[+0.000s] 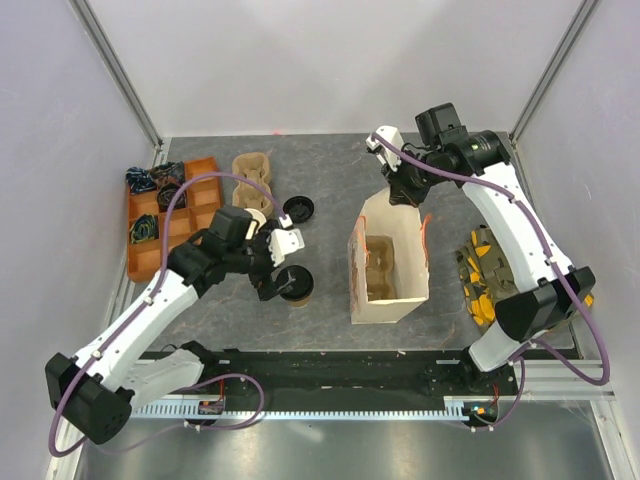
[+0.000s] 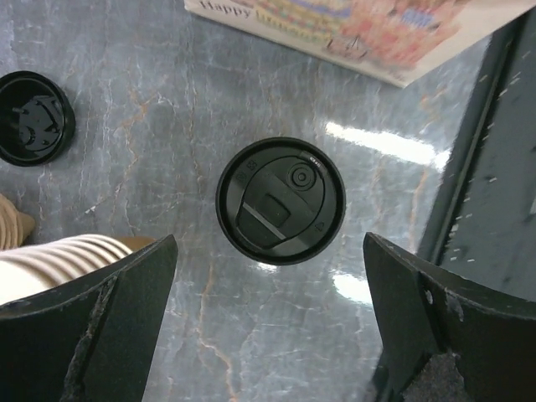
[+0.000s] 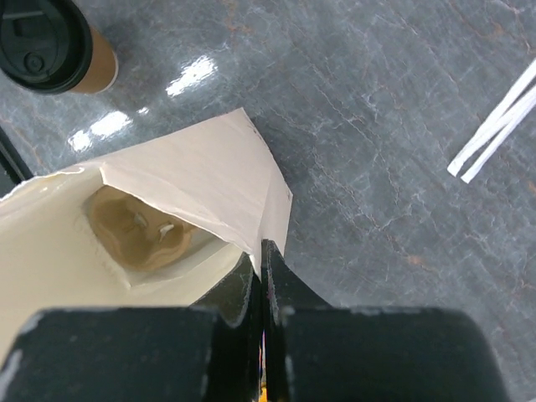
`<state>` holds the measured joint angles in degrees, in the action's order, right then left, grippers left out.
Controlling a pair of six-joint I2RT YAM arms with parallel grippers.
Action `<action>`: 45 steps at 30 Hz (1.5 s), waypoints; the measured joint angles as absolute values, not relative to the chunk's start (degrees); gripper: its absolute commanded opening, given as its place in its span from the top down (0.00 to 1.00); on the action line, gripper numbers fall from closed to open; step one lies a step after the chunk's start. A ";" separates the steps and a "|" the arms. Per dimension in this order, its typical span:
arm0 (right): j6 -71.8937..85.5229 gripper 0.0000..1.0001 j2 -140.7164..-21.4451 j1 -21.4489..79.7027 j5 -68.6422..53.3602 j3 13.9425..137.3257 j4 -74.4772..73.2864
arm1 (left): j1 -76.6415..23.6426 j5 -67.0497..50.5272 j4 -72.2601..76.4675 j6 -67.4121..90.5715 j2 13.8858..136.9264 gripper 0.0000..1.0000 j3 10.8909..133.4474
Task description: Pack the takeout coffee
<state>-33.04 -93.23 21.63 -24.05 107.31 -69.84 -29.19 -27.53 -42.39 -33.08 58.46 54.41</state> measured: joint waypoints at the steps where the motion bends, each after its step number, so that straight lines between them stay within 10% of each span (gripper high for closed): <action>1: -32.08 1.00 -93.10 21.78 -23.38 106.98 -69.36 | -30.44 -25.93 -40.93 -33.61 58.46 0.00 53.12; 45: -4.43 1.00 -76.34 25.02 -7.70 91.31 -60.47 | -33.21 -28.95 -32.56 -41.74 67.05 0.06 46.83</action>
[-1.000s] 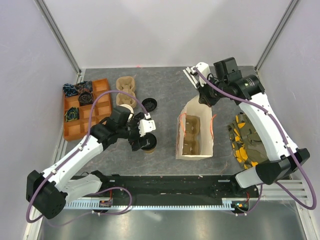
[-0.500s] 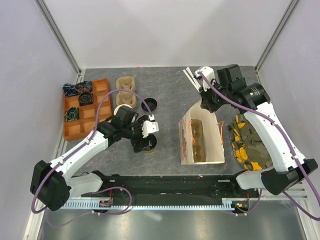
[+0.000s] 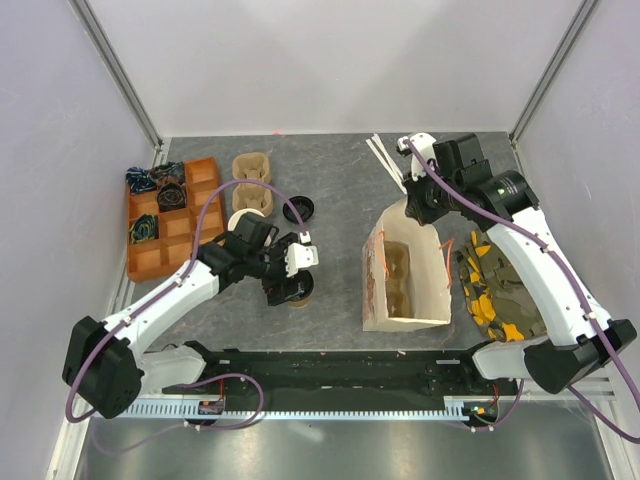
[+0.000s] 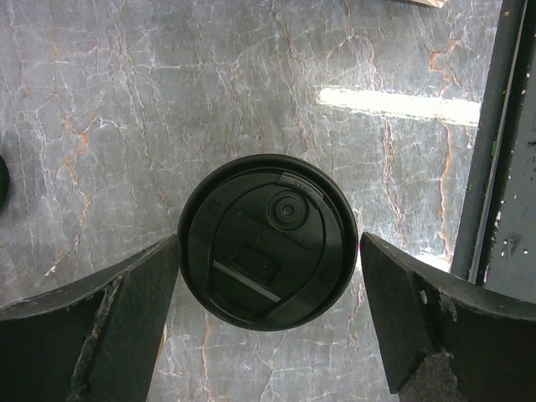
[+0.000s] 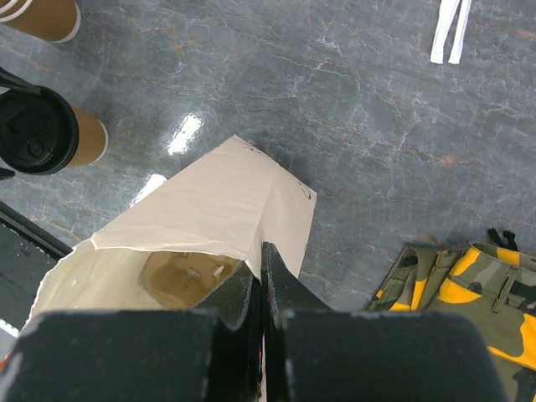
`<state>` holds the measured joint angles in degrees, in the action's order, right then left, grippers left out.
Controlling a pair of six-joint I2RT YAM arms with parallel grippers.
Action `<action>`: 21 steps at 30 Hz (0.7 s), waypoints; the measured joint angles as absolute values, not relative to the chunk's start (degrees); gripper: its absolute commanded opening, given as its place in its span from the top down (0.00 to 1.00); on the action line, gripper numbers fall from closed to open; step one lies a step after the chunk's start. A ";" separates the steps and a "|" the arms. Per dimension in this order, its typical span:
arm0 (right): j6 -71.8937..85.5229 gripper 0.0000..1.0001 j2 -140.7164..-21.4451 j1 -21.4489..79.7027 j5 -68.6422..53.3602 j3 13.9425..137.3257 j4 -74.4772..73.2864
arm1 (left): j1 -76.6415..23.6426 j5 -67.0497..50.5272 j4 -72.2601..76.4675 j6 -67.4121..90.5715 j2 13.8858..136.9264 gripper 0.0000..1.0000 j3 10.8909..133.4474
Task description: Pack the takeout coffee
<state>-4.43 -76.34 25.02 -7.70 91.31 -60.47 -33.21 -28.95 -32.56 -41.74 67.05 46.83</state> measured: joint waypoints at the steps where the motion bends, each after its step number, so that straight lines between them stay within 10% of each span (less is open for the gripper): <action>1: -3.95 1.00 -76.34 25.02 -7.33 91.24 -60.42 | -33.21 -28.99 -32.56 -41.76 67.13 0.06 46.83; 21: -1.30 1.00 -75.53 25.02 -7.09 89.34 -59.99 | -33.26 -30.17 -32.32 -42.74 68.95 0.30 46.81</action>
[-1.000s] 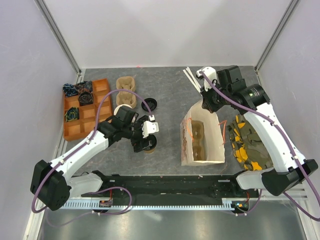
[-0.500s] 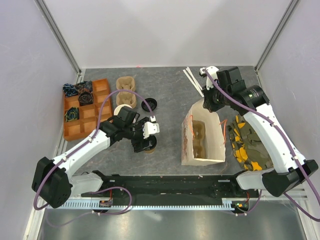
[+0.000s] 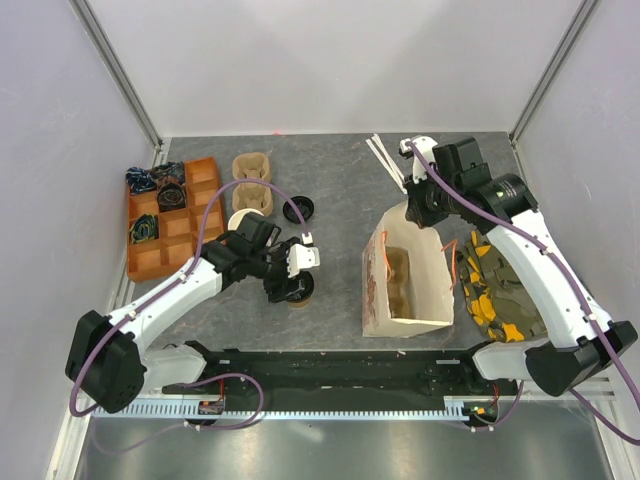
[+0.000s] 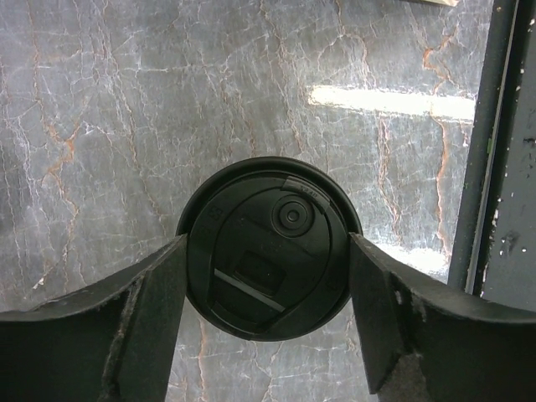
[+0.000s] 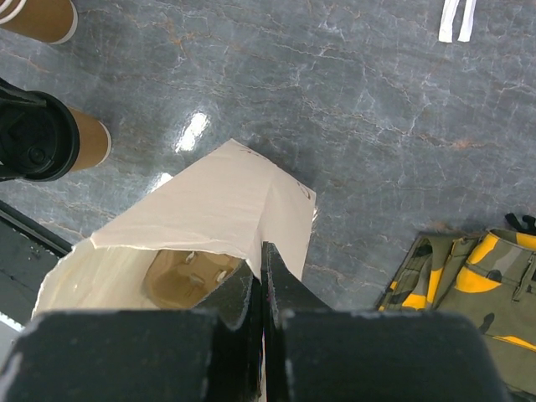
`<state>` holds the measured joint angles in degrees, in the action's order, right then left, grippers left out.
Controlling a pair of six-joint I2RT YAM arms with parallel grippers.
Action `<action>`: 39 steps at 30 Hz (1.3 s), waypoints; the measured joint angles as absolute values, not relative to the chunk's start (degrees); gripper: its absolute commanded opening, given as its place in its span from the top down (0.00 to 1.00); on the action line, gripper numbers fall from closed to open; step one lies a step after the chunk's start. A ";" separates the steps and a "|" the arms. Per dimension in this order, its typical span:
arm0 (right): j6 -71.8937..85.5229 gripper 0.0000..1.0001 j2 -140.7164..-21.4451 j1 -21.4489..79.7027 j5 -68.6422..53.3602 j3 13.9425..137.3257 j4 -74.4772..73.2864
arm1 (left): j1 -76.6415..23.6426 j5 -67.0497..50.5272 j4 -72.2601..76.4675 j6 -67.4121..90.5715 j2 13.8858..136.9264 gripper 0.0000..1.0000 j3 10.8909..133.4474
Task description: Pack the takeout coffee
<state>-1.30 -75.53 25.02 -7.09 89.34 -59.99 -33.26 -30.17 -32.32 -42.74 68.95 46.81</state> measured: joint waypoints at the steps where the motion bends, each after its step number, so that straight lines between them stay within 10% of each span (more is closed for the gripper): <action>1: -1.26 1.00 -75.48 25.02 -7.09 89.10 -59.96 | -33.26 -30.20 -32.36 -42.81 68.95 0.35 46.81; 25: 4.69 0.98 -75.83 23.35 -6.00 87.02 -59.13 | -33.26 -30.17 -32.60 -43.18 69.12 0.22 46.87; 39: 1.63 0.34 -76.69 23.07 -6.79 86.96 -59.33 | -33.26 -30.39 -33.17 -43.51 70.57 0.54 48.03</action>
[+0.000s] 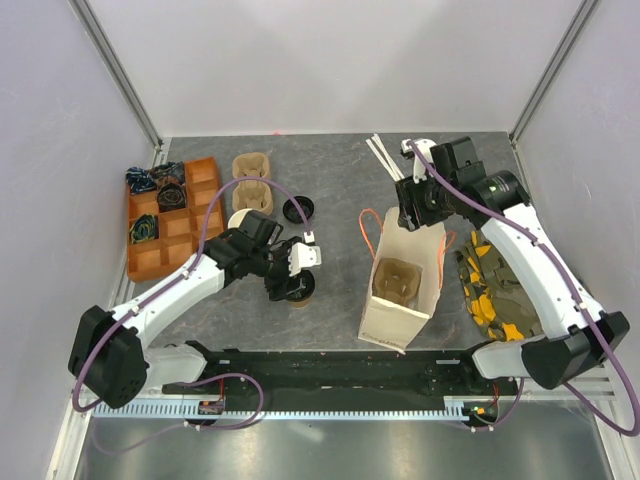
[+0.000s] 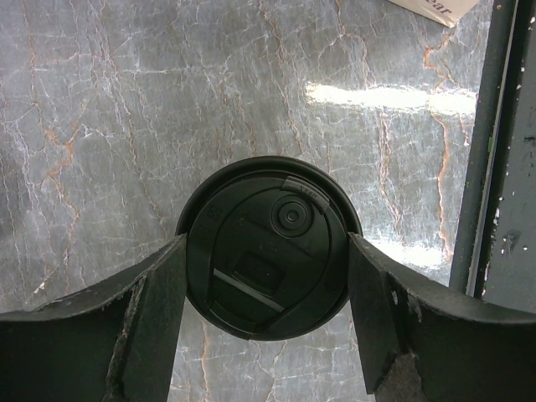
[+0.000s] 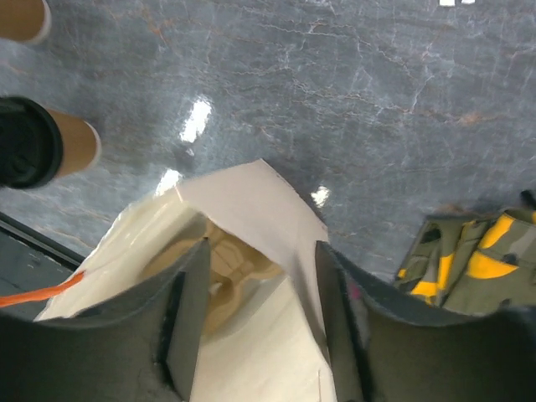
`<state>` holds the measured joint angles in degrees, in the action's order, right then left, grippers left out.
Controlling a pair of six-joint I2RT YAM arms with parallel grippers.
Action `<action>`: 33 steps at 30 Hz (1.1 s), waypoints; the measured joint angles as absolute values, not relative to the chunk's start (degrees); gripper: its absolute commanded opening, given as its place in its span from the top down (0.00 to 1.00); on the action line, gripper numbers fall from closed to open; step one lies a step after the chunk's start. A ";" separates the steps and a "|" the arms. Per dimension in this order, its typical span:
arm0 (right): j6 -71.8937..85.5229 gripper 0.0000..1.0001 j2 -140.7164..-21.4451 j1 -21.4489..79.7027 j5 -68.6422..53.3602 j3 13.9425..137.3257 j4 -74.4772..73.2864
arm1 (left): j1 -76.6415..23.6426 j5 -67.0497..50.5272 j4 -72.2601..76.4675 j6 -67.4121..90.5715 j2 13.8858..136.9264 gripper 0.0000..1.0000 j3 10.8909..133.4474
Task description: Pack the takeout coffee
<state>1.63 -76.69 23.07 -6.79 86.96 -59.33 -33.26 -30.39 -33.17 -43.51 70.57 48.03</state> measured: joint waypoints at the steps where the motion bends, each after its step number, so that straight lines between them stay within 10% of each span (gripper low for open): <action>1: 0.99 0.26 -77.23 23.07 -6.90 87.29 -59.55 | -33.26 -30.39 -33.23 -43.62 70.63 0.54 48.10; 14: -13.43 0.21 -83.24 23.03 -9.30 94.70 -64.47 | -33.26 -30.44 -36.73 -44.12 70.78 0.64 49.54; 33: -24.49 0.46 -84.31 21.89 -13.76 94.85 -70.91 | -33.26 -30.57 -38.94 -44.12 70.00 0.67 50.11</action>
